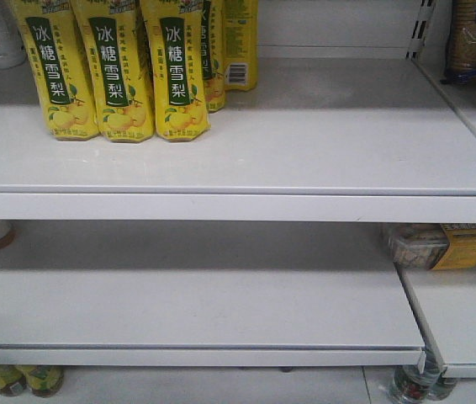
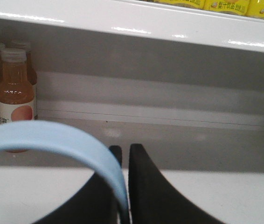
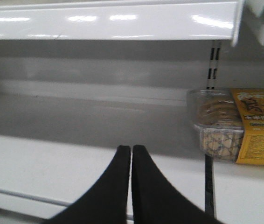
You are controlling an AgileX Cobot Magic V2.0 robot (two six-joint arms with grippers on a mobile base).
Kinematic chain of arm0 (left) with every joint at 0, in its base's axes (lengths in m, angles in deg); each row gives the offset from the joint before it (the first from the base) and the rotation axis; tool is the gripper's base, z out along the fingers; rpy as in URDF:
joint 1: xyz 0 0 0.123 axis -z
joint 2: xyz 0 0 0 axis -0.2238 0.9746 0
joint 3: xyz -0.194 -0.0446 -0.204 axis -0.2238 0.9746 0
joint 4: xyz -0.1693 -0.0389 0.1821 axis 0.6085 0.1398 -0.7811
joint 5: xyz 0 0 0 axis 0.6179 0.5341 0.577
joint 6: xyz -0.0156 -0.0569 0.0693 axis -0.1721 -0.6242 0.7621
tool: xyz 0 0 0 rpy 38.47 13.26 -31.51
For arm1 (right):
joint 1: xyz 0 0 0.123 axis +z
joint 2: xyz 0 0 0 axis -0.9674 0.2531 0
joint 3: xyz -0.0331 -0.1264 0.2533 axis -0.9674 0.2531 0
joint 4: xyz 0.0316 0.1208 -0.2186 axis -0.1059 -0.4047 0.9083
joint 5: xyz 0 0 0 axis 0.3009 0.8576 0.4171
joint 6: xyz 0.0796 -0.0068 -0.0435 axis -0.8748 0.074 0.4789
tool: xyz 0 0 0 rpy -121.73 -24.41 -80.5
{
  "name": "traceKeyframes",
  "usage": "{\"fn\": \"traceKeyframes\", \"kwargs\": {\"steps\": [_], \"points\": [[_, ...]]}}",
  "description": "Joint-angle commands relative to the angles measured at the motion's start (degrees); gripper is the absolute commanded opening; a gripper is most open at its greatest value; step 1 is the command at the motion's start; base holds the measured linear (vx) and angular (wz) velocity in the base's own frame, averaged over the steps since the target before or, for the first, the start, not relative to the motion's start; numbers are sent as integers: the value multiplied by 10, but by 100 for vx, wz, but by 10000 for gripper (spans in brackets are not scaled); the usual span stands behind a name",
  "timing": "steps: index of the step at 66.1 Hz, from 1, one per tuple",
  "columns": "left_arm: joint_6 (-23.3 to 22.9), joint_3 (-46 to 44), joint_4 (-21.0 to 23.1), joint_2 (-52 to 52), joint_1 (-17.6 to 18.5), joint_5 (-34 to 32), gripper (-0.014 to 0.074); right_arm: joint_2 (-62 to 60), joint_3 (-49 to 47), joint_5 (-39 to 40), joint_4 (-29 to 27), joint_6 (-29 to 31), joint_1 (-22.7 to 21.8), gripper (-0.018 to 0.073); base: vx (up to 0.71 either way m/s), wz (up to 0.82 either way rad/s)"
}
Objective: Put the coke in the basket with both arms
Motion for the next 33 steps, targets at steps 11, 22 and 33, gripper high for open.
{"fn": "traceKeyframes", "kwargs": {"steps": [11,22,33], "points": [[21,1,-27,-12,0,-87,-6,-59,71,131,15,-98,-66,-5,0,0],[21,1,-27,-12,0,-87,-6,-93,70,152,30,-101,-121,-5,0,0],[21,1,-27,-12,0,-87,-6,-93,70,238,30,-84,-146,-5,0,0]]}}
